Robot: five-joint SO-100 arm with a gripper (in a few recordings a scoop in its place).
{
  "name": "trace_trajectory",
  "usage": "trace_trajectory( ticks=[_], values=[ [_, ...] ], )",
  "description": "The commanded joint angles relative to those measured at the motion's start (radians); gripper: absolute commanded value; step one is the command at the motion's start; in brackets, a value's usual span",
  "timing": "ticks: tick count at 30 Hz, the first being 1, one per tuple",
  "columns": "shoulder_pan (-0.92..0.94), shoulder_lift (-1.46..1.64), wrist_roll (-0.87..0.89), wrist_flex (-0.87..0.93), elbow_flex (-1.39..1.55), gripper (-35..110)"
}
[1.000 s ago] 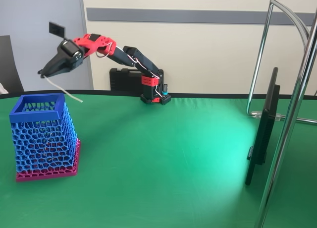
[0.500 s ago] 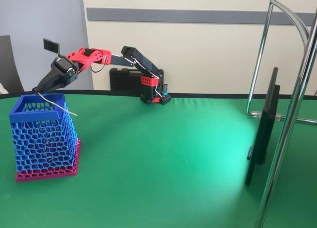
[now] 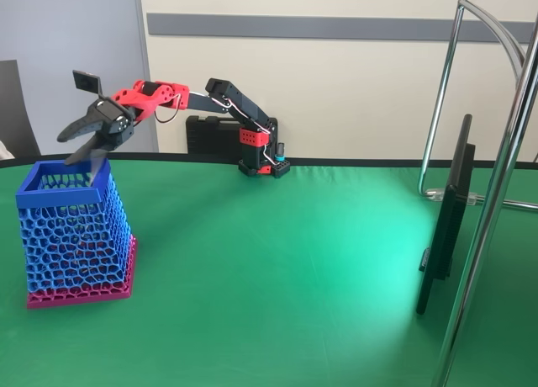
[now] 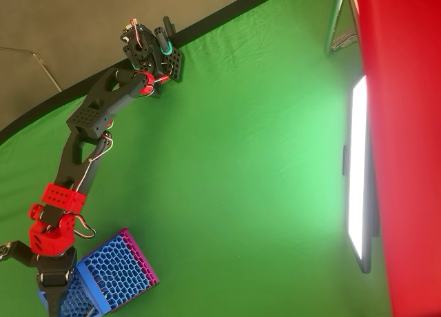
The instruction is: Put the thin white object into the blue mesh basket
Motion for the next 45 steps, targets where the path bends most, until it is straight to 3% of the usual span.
trace_trajectory(
  ticks=[1, 6, 12, 29, 45],
  values=[
    [0.002, 0.084, 0.012, 0.005, -0.054, 37],
    [-0.008, 0.143, 0.029, 0.008, 0.0, 31],
    [-0.051, 0.307, 0.095, 0.086, 0.138, 1],
    [-0.353, 1.025, 0.258, 0.126, 1.078, 0],
    [-0.561, 1.709, 0.324, -0.308, 2.172, 0]
  ],
)
